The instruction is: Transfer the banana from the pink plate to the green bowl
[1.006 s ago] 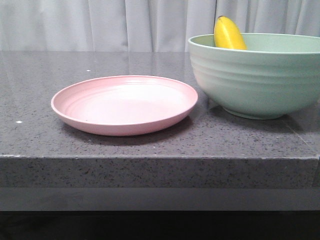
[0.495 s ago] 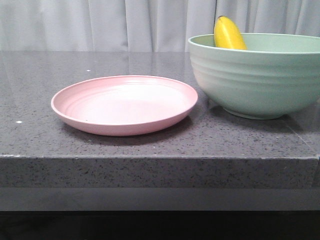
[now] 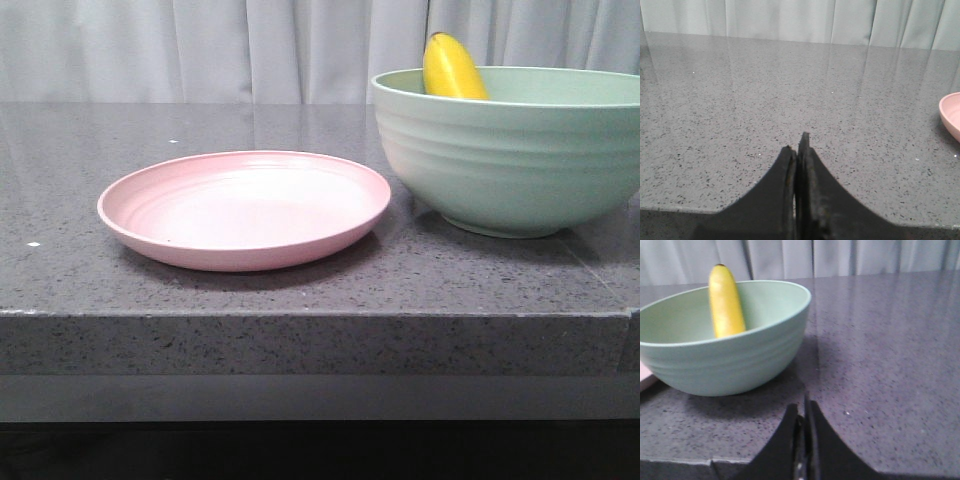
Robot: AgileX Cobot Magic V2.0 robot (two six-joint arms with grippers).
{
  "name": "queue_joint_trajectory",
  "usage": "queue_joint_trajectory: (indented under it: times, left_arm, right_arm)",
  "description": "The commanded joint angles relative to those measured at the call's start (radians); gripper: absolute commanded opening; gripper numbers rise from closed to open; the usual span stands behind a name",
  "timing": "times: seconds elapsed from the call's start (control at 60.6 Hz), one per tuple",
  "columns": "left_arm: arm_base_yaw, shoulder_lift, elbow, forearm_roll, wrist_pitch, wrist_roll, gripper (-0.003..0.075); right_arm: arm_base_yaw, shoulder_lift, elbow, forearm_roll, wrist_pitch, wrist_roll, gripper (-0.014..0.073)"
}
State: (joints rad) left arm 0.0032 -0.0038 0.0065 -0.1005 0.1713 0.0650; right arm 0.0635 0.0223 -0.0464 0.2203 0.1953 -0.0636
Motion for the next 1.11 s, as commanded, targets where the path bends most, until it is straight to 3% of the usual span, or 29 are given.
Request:
queue_joint_trajectory:
  times: [0.0, 1.089]
  left_arm:
    - [0.001, -0.020, 0.004, -0.009, -0.087, -0.004, -0.0020]
    - [0.001, -0.020, 0.004, -0.009, -0.087, -0.004, -0.0020]
  right_arm:
    - [-0.037, -0.051, 0.051, -0.009, -0.127, 0.024, -0.0057]
    - [-0.042, -0.051, 0.073, -0.037, -0.082, 0.023, -0.0057]
